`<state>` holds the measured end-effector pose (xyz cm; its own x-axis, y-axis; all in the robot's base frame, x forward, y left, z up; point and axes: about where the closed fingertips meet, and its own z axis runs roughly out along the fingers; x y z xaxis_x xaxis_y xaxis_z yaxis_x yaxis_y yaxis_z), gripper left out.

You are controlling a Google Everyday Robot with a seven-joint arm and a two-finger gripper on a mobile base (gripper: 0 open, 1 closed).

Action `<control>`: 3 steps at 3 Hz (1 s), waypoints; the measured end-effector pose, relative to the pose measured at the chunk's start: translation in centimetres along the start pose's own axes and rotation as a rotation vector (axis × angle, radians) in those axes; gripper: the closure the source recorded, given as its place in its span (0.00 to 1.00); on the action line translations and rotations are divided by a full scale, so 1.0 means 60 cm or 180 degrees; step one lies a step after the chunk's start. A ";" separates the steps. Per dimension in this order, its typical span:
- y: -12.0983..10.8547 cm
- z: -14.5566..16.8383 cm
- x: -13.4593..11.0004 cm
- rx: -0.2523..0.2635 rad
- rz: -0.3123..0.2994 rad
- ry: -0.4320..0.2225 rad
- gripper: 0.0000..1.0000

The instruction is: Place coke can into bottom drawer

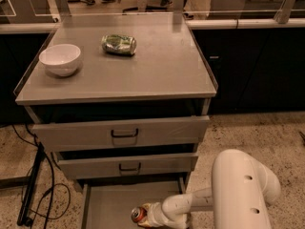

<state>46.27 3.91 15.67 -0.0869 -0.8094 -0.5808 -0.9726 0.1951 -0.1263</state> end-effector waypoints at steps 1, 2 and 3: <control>0.000 0.000 0.000 0.0000 0.0000 0.0000 0.11; 0.000 0.000 0.000 0.0000 0.0000 0.0000 0.00; 0.000 0.000 0.000 0.0000 0.0000 0.0000 0.00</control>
Offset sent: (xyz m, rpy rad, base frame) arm 0.0000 0.0000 0.0000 0.0000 0.0000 0.0000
